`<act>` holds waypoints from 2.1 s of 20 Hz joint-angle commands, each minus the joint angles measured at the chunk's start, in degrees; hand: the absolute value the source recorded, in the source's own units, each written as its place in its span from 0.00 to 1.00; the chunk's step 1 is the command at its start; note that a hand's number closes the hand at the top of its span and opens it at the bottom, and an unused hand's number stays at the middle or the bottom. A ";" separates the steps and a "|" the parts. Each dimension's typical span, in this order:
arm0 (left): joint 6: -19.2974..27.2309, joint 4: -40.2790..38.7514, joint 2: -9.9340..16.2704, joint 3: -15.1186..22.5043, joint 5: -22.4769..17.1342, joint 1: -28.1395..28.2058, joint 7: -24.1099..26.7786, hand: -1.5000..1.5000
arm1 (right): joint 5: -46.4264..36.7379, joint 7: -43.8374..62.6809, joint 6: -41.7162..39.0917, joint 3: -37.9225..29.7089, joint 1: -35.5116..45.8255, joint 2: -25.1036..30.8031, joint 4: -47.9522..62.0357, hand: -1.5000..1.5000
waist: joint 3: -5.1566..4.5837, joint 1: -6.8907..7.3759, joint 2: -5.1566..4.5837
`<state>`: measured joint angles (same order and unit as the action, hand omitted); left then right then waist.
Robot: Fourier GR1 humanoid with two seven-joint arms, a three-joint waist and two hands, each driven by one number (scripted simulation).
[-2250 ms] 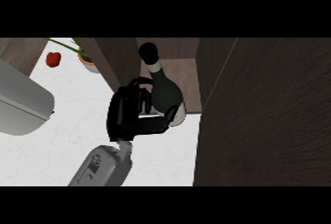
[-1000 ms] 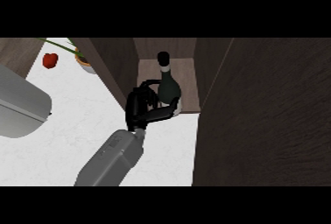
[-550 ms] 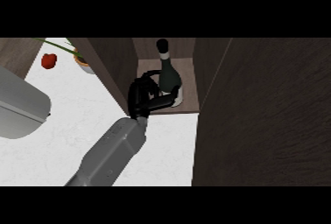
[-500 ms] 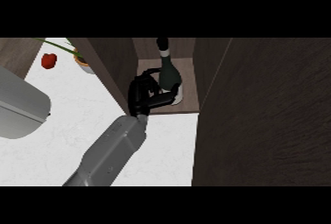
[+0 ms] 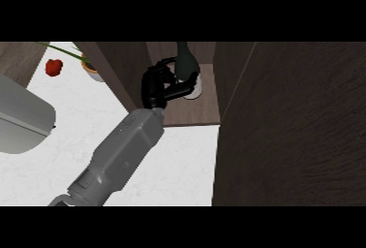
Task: Pick up the wine, place it into the cabinet and close the cabinet
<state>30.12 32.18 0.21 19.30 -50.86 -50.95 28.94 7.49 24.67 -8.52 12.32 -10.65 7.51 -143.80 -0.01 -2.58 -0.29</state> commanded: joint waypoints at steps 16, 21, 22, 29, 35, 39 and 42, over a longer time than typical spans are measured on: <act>9.25 -22.78 4.49 0.05 10.02 -16.54 -2.20 0.00 | 5.05 1.58 -0.85 1.99 -2.98 -2.05 -6.53 0.00 | 0.00 -0.88 -0.60; 9.05 -25.63 4.95 -0.95 10.48 -15.81 -1.88 0.00 | 5.62 -1.25 -3.18 0.84 -6.67 -0.82 -7.04 0.00 | 0.02 -1.21 -0.63; 9.27 -25.51 2.90 -1.49 10.37 -15.69 -0.75 0.00 | 5.85 -1.28 -3.35 -0.25 -3.98 -0.70 -4.77 0.00 | 0.00 -0.78 -0.76; 7.29 -27.29 6.71 -1.62 11.51 -14.04 0.86 0.00 | 4.85 0.66 -2.55 3.57 -5.63 -1.82 -8.56 0.00 | -0.08 -1.28 -0.83; 4.11 -25.09 4.89 -1.78 12.61 -14.82 2.96 0.00 | 4.10 -0.35 -2.61 3.46 -7.58 -2.04 -9.23 0.00 | -0.04 -0.51 -0.33; 1.69 -24.29 4.37 -2.63 12.63 -14.33 5.52 0.00 | 6.57 0.93 -3.21 2.06 -6.89 -1.18 -9.70 0.00 | -0.04 -0.37 -0.43; -0.14 -21.41 2.87 -2.48 13.23 -12.59 7.85 0.00 | 6.86 1.32 -3.25 1.32 -8.41 -0.61 -10.76 0.00 | 0.00 0.88 0.20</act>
<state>32.94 8.92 1.60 17.21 -37.97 -65.87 34.27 7.32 20.96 -11.92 15.37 -15.33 5.31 -143.43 0.05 -3.08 -0.68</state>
